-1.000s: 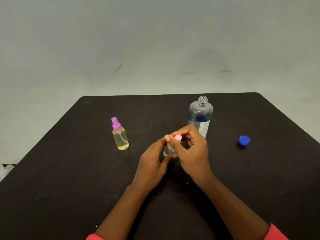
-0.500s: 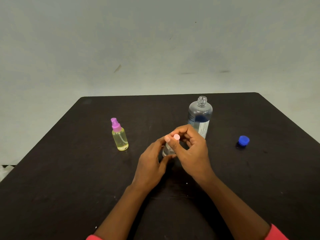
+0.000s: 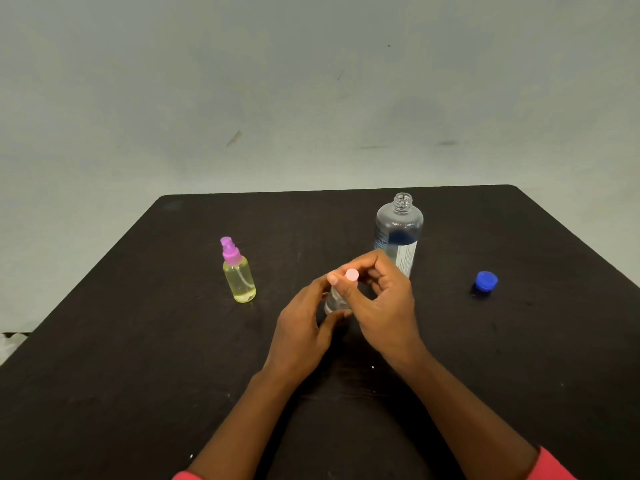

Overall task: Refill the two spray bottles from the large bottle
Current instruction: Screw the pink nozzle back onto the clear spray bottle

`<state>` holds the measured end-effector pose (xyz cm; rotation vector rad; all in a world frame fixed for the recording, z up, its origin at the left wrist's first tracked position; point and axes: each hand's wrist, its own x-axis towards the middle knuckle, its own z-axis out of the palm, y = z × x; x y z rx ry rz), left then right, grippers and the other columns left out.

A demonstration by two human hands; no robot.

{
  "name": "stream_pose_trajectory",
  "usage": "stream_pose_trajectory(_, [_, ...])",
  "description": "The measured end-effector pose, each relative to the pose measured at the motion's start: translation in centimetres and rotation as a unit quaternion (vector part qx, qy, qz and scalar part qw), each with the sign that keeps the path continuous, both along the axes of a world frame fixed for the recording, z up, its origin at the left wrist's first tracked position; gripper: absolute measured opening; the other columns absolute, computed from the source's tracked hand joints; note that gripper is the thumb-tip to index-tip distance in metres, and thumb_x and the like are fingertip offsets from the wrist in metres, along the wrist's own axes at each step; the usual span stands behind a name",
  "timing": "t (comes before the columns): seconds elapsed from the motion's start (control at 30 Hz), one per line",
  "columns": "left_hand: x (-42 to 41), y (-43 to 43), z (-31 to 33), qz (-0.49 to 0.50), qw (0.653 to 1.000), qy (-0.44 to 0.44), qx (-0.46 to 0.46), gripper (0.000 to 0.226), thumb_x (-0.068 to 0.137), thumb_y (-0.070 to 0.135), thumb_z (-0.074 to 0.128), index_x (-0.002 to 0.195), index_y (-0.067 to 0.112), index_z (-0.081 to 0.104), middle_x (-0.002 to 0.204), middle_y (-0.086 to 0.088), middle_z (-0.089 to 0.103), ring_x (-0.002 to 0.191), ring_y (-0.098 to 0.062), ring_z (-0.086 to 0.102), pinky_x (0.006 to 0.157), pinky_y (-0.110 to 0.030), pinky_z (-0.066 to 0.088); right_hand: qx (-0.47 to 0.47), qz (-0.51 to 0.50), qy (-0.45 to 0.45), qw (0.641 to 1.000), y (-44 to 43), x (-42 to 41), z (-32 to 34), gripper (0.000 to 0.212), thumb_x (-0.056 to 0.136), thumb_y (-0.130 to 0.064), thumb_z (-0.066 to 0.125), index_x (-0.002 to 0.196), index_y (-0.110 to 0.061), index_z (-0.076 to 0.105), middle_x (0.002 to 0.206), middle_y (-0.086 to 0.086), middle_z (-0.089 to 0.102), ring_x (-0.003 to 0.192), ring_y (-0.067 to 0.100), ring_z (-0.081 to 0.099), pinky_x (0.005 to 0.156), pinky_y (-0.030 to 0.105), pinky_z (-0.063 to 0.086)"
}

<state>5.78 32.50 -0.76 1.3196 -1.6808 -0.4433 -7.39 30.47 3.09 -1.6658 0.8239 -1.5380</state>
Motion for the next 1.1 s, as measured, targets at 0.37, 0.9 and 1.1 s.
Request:
stream_pose_trajectory(0.37, [0.03,0.02,0.08,-0.001,1.0,0.01,-0.006,0.054,0.083,0.011,0.069,0.129,0.031,0.049,0.117,0.017,0.06,0.109,0.003,0.057,0.093,-0.018,0.047,-0.024,0.007,0.01,1.0,-0.02,-0.09,0.0,0.008,0.087,-0.013,0.07,0.087,-0.018,0.064,0.086,-0.006,0.069,0.086,0.016,0.068,0.075,0.025,0.054])
stream_pose_trajectory(0.9, [0.04,0.1,0.13,-0.003,1.0,-0.005,-0.006,0.051,0.083,0.015,0.068,0.129,0.028,0.049,0.12,0.014,0.06,0.109,0.003,0.056,0.095,-0.024,0.049,0.013,-0.001,-0.003,1.0,-0.03,-0.15,0.24,0.014,0.081,-0.015,0.075,0.085,-0.013,0.061,0.085,-0.009,0.071,0.085,0.012,0.069,0.076,0.024,0.055])
stream_pose_trajectory(1.1, [0.18,0.05,0.17,0.013,0.999,0.028,-0.01,0.053,0.083,0.008,0.068,0.13,0.024,0.05,0.118,0.009,0.062,0.109,-0.003,0.059,0.094,-0.029,0.051,0.003,0.062,0.006,0.998,-0.04,-0.06,0.02,0.019,0.092,-0.01,0.063,0.111,-0.011,0.064,0.103,0.0,0.071,0.104,0.02,0.066,0.09,0.033,0.054])
